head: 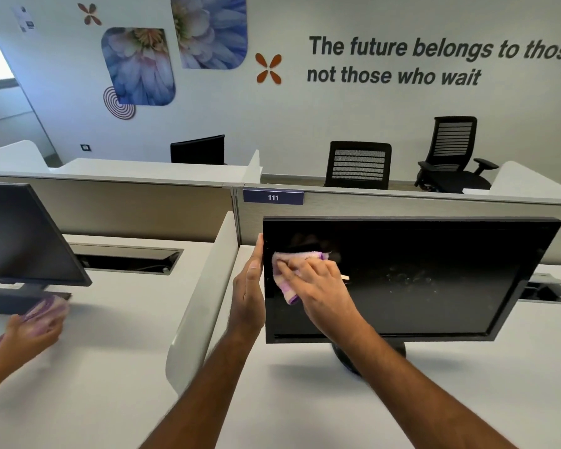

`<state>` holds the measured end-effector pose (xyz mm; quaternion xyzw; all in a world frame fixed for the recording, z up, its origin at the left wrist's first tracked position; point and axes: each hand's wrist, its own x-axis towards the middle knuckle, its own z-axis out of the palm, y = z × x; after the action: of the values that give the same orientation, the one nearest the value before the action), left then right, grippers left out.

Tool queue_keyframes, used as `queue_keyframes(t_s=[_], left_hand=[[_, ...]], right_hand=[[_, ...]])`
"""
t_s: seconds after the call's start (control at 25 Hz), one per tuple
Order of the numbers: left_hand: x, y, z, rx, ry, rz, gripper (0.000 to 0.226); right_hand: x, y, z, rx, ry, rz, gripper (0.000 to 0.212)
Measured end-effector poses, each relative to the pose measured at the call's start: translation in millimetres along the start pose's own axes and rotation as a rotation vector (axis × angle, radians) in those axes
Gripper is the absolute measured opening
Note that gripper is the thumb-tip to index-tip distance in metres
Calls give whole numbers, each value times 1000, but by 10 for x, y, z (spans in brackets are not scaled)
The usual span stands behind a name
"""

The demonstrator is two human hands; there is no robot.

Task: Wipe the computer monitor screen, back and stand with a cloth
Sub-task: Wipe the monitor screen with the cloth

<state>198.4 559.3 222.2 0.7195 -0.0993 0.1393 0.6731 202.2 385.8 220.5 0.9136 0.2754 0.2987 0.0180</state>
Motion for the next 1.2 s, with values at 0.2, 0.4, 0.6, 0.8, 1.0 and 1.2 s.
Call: queue_keyframes(t_s=[0.2, 0.4, 0.6, 0.8, 1.0, 1.2], left_hand=[[2, 25, 0, 48, -28, 17, 64], [17, 11, -5, 25, -17, 12, 57], [10, -8, -46, 23, -32, -7, 54], [26, 2, -39, 63, -41, 16, 56], [5, -14, -39, 55, -10, 7, 57], [20, -12, -40, 111, -31, 3, 57]], right_hand=[[-325, 112, 117, -26, -80, -36, 85], [-30, 102, -35, 52, 114, 162, 72], [-225, -65, 228, 47, -65, 3, 81], [-385, 251, 127, 11, -26, 21, 70], [-228, 302, -4, 79, 75, 87, 71], [-576, 410, 176, 48, -91, -15, 85]])
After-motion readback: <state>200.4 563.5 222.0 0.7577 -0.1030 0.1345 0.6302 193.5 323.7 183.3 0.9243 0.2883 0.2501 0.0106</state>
